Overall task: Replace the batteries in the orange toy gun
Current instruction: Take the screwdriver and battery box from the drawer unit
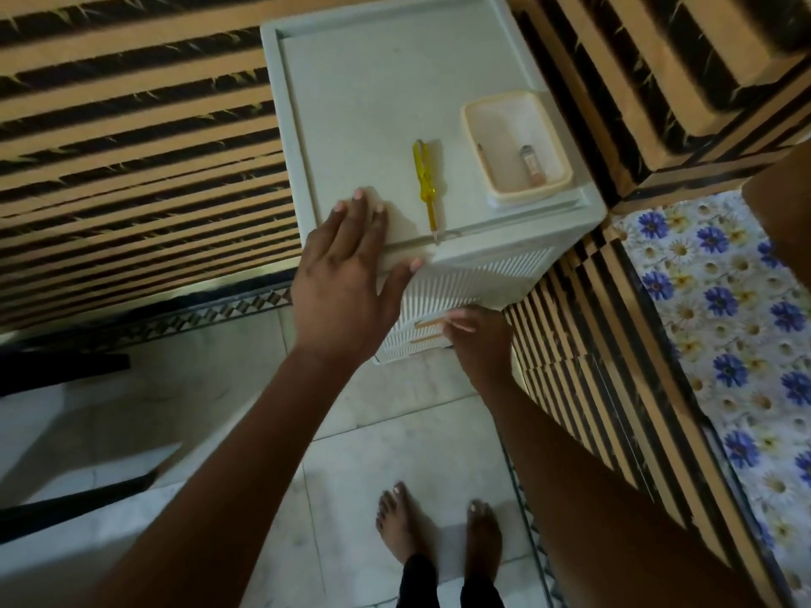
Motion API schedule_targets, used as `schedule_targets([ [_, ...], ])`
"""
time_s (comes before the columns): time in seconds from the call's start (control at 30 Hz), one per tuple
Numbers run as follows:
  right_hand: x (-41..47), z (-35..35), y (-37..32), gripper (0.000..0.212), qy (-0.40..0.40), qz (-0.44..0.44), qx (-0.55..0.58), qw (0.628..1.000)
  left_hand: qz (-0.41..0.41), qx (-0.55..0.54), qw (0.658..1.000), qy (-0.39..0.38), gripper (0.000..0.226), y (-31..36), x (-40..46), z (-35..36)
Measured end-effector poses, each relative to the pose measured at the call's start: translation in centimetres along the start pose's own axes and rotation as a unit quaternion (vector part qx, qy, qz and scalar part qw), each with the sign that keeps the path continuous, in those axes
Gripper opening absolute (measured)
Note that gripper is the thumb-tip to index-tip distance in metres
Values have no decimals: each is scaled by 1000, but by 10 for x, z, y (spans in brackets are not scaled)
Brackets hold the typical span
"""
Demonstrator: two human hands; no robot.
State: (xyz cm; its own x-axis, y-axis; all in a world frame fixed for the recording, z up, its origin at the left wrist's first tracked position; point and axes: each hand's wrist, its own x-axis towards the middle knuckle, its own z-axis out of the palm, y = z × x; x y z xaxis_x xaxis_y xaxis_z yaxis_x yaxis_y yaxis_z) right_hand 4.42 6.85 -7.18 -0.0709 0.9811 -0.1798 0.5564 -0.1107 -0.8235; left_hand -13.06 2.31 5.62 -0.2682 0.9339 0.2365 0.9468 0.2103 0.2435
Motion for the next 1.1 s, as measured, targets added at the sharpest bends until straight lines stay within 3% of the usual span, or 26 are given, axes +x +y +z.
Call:
schedule_targets([
  [0.03, -2, 0, 2, 18, 43, 52, 52, 996, 1, 0, 1000, 0, 70, 0, 0, 0],
  [0.1, 1, 3, 6, 54, 52, 170, 118, 977, -3, -1, 1000, -1, 70, 0, 0, 1],
  [0.17, 11, 12, 10, 99, 0, 262, 180, 948, -3, -2, 1000, 4, 70, 0, 0, 2],
  [0.23, 18, 22, 10, 111, -70, 326, 221, 916, 0, -3, 1000, 11, 70, -1, -1, 4],
  [0.33, 26, 39, 3, 102, -118, 352, 343, 863, 4, 2, 1000, 17, 69, -2, -1, 6],
  [0.43, 25, 51, -3, 87, -61, 339, 438, 830, 6, 6, 1000, 18, 69, -3, -1, 7],
  [0.5, 21, 55, 2, 100, -17, 335, 454, 826, 7, 3, 1000, 20, 69, -4, 0, 7],
  [0.67, 16, 43, 2, 102, 4, 335, 353, 873, 4, -9, 1000, -1, 71, -4, 0, 4],
  [0.77, 14, 22, -13, 59, 58, 307, 290, 905, -10, -33, 999, -29, 71, 0, 2, -6],
  [0.87, -4, -9, -36, 16, 103, 210, 246, 941, -39, -47, 995, -82, 68, 9, 9, -22],
  [0.97, -23, -51, -79, 12, 187, 110, 125, 968, -79, -62, 989, -106, 57, 22, 28, -40],
  [1.1, -17, -96, -134, 26, 249, -51, 65, 965, -139, -113, 977, -120, 45, 43, 61, -51],
])
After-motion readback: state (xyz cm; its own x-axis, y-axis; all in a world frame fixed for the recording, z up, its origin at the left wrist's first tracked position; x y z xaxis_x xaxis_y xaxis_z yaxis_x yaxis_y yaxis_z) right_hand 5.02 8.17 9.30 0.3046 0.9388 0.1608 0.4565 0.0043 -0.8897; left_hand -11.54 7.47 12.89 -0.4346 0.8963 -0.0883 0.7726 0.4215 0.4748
